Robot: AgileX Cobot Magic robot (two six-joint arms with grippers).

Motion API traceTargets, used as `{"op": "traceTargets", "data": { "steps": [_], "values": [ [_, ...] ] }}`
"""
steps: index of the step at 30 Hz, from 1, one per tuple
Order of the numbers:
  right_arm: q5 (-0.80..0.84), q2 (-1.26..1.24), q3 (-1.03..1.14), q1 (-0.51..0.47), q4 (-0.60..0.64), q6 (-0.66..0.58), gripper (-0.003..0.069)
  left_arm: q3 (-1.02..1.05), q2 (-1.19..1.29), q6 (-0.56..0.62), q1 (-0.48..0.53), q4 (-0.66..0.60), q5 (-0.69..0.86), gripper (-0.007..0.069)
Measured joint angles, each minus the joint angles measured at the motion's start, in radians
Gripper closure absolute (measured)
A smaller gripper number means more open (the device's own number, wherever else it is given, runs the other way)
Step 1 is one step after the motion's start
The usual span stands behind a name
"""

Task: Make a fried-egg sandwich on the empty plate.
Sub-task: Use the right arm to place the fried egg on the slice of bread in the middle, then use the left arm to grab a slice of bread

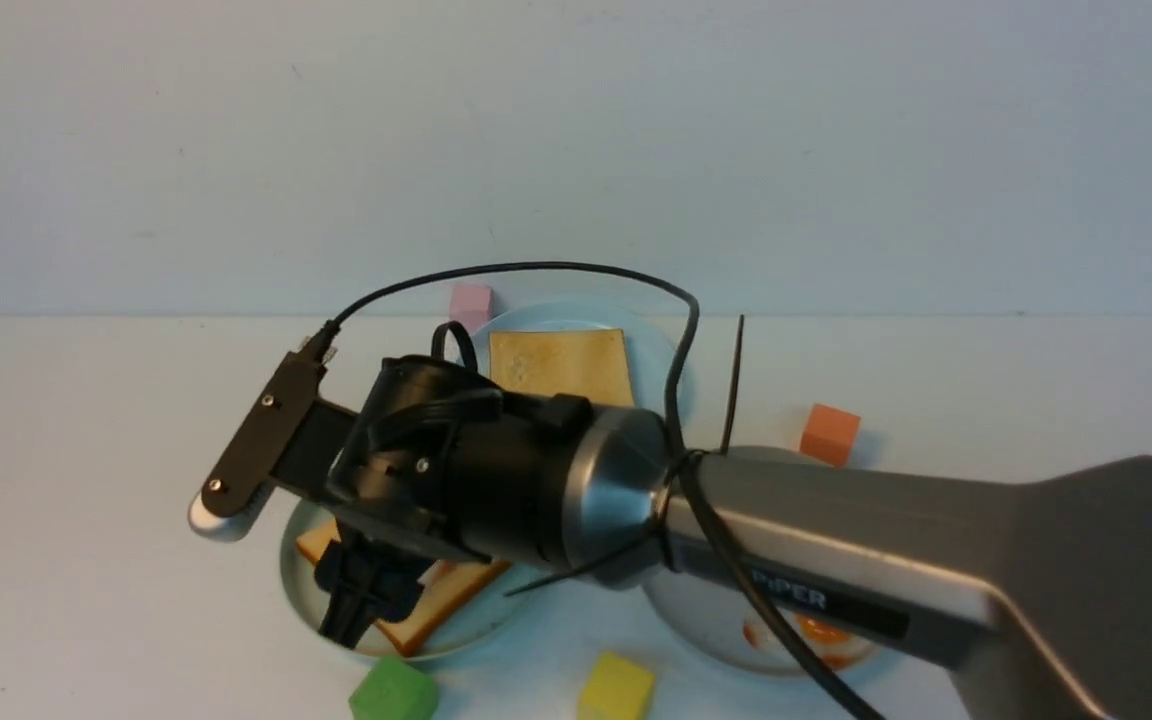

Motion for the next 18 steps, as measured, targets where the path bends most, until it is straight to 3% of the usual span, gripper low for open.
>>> {"op": "traceTargets", "data": {
  "steps": [3,8,13,14,18],
  "values": [
    [0.053,-0.051,0.0,0.018,0.063,0.008,0.0008,0.0,0.0,0.0,0.0,0.0,0.0,0.063],
    [0.17,-0.146,0.0,0.029,0.107,0.026,0.005,0.0,0.0,0.0,0.0,0.0,0.0,0.0629],
    [0.428,-0.314,0.0,0.03,0.119,0.045,0.0294,0.0,0.013,0.053,0.0,-0.038,0.0,0.0627],
    [0.455,-0.354,0.004,0.03,0.119,0.05,0.0382,0.0,0.03,0.082,0.0,-0.047,0.0,0.0627],
    [0.472,-0.513,0.092,0.031,0.145,0.07,0.0596,0.0,0.176,0.128,0.0,-0.08,-0.013,0.0638]
  ]
}}
